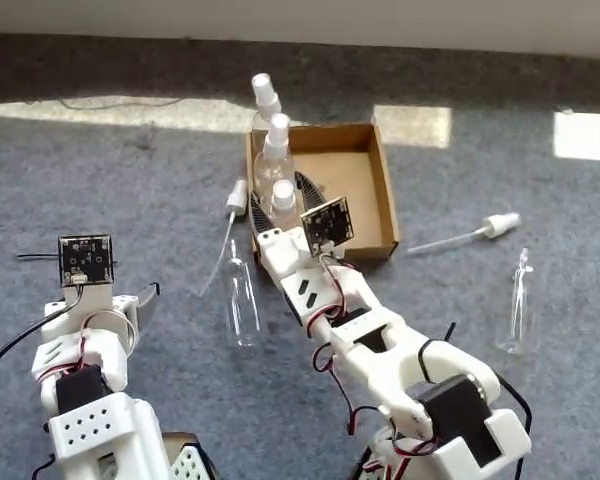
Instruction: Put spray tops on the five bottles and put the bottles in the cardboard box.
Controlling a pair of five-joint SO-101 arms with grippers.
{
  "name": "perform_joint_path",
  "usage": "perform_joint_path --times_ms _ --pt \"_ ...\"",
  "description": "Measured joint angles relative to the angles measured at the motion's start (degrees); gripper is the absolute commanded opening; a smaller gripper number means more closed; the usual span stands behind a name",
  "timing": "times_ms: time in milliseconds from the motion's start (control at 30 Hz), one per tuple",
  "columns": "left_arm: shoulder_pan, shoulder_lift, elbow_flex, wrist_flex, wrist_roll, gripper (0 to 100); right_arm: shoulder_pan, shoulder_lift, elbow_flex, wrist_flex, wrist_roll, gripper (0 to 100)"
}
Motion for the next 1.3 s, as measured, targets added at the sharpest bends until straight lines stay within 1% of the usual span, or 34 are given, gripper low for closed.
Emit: perform_joint_path --times_ms 167,333,467,600,767,833,900,967,1033,1133,1300 --pt "0.0 0.0 0.0 0.0 0.0 35 0.0 -8.3 0.0 8.8 -0.1 21.2" --pt "0.0 0.0 0.0 0.0 0.0 35 0.0 -16.7 0.0 18.8 -4.1 21.2" --pt "0.0 0.0 0.0 0.0 0.0 35 0.0 -23.7 -2.2 28.2 -5.2 21.2" --pt "0.0 0.0 0.0 0.0 0.0 35 0.7 -31.6 -8.5 39.7 -5.4 21.2" --pt "0.0 0.0 0.1 0.0 0.0 35 2.3 -43.3 -17.2 57.8 -5.4 21.1" --pt "0.0 0.0 0.1 0.0 0.0 35 5.1 -48.1 -20.9 66.3 -5.4 21.1" --pt "0.0 0.0 0.2 0.0 0.0 35 9.9 -52.5 -24.3 74.3 -5.4 21.1" --pt "0.0 0.0 0.2 0.0 0.0 35 16.6 -55.1 -27.4 81.8 -3.6 21.0" --pt "0.0 0.0 0.7 0.0 -0.2 35 24.6 -55.5 -29.7 88.8 0.9 21.0" --pt "0.0 0.0 0.7 0.0 -0.2 35 34.0 -51.0 -31.4 94.5 7.1 21.0" --pt "0.0 0.0 0.7 -0.9 -0.2 35 45.8 -37.4 -31.5 99.6 13.6 21.0"
